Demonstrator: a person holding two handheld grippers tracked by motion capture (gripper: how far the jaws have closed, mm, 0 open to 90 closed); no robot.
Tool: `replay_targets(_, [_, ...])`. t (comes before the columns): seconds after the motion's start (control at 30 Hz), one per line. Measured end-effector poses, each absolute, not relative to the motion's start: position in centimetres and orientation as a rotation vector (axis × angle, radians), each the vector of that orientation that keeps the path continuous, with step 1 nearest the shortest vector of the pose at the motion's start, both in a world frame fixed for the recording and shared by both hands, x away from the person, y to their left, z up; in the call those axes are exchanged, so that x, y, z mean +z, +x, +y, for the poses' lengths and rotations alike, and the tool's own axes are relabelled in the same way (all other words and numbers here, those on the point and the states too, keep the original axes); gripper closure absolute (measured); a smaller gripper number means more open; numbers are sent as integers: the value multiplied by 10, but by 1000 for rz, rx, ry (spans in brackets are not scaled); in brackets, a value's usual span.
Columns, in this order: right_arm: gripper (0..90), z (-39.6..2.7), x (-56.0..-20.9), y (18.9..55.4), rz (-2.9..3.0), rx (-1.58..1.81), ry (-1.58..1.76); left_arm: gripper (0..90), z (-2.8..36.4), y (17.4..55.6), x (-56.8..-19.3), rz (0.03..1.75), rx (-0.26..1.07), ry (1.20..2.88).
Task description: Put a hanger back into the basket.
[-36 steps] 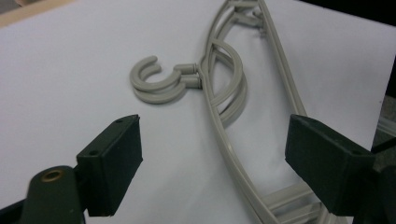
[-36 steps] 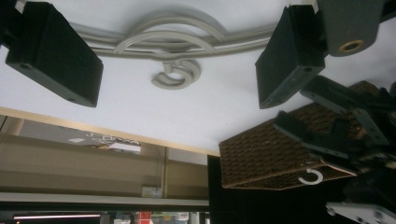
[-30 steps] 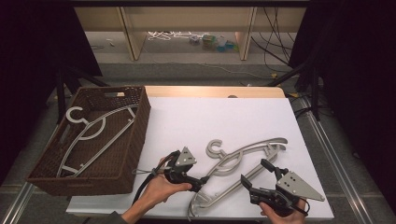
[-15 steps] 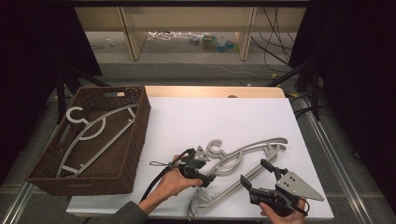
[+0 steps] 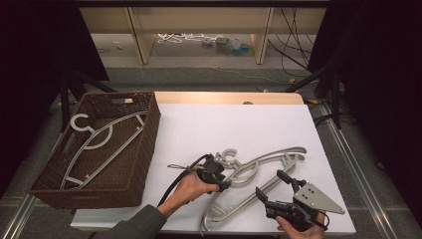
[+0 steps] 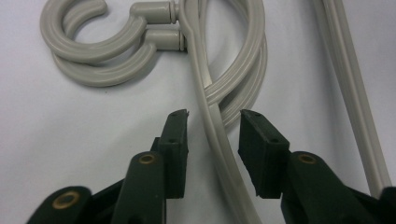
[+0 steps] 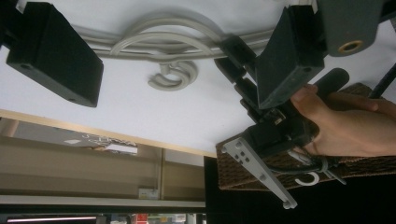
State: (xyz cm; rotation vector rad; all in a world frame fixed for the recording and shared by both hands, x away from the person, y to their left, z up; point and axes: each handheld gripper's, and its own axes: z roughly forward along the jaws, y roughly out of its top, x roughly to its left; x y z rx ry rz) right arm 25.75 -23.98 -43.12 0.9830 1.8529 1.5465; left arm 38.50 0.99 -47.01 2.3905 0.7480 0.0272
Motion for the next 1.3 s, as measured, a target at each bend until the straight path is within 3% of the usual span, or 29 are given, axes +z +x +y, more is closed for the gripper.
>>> replay_targets(0.27, [160, -240, -431, 257, 1857, 1544, 979, 718, 6, 394, -475, 755, -57, 2379])
replay_targets(0.4, [161, -240, -431, 257, 1862, 1548, 978, 754, 8, 397, -476, 873, -143, 2299])
replay_targets(0.63, [163, -240, -431, 257, 1867, 1542, 974, 778, 11, 395, -471, 900, -97, 2281])
replay_targets(0.7, [163, -239, -432, 258, 1870, 1552, 974, 790, 9, 393, -469, 960, -115, 2186])
replay_targets(1.3, [165, -240, -431, 257, 1857, 1549, 973, 816, 36, 397, -441, 989, -89, 1991])
